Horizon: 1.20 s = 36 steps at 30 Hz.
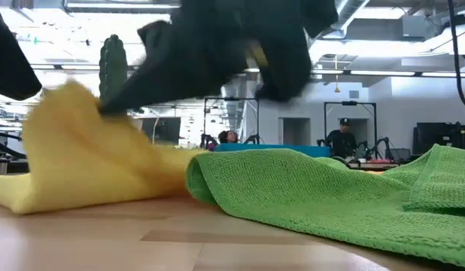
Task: Fold microfiber towels
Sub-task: Fold the yellow microfiber cloth
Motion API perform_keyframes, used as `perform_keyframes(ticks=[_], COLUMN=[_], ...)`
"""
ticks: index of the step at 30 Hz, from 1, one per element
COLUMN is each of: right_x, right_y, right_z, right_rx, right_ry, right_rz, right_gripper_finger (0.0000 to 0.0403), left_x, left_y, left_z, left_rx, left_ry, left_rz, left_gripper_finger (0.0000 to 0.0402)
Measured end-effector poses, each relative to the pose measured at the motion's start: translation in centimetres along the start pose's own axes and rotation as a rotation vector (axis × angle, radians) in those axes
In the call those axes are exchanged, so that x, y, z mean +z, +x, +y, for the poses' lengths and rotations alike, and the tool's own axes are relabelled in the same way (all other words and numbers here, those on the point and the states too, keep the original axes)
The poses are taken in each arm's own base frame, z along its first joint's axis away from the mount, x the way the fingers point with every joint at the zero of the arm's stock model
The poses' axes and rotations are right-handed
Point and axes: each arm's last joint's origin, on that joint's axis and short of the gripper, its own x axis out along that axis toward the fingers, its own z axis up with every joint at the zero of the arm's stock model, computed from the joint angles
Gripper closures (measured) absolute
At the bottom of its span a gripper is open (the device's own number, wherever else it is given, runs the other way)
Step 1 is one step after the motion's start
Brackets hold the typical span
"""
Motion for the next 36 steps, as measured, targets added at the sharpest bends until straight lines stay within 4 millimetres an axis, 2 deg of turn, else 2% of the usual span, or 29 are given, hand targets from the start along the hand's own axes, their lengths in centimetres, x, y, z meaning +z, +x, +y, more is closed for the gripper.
perform_keyframes(ticks=[5, 8, 14, 19, 28, 36], right_x=[-1.3, -0.9, -0.8, -1.3, -0.9, -0.7], right_y=[1.6, 1.9, 1.6, 1.4, 1.5, 1.4], right_z=[0.6, 0.1, -1.7, -2.9, -2.1, -2.7], right_rx=[0.025, -0.009, -0.069, -0.029, 0.043, 0.020], right_ry=[0.001, 0.001, 0.013, 0.031, 0.005, 0.002], right_rz=[0.023, -0.008, -0.001, -0.025, -0.066, -0.105], right_gripper_finger=[0.0383, 0.0377, 0.0375, 0.0374, 0.0370, 0.0370], left_x=[-0.1, -0.2, -0.4, -0.3, -0.2, 0.0], left_y=[-0.1, -0.1, -0.3, -0.4, -0.3, 0.0], left_z=[0.0, 0.0, 0.0, 0.0, 0.0, -0.1], left_rx=[0.001, 0.005, -0.003, -0.016, -0.011, -0.009], left_ry=[-0.004, -0.003, -0.015, -0.030, -0.008, -0.018], left_rz=[0.010, 0.025, 0.032, 0.001, -0.006, -0.015], left_gripper_finger=[0.0402, 0.0401, 0.0401, 0.0401, 0.0401, 0.0401])
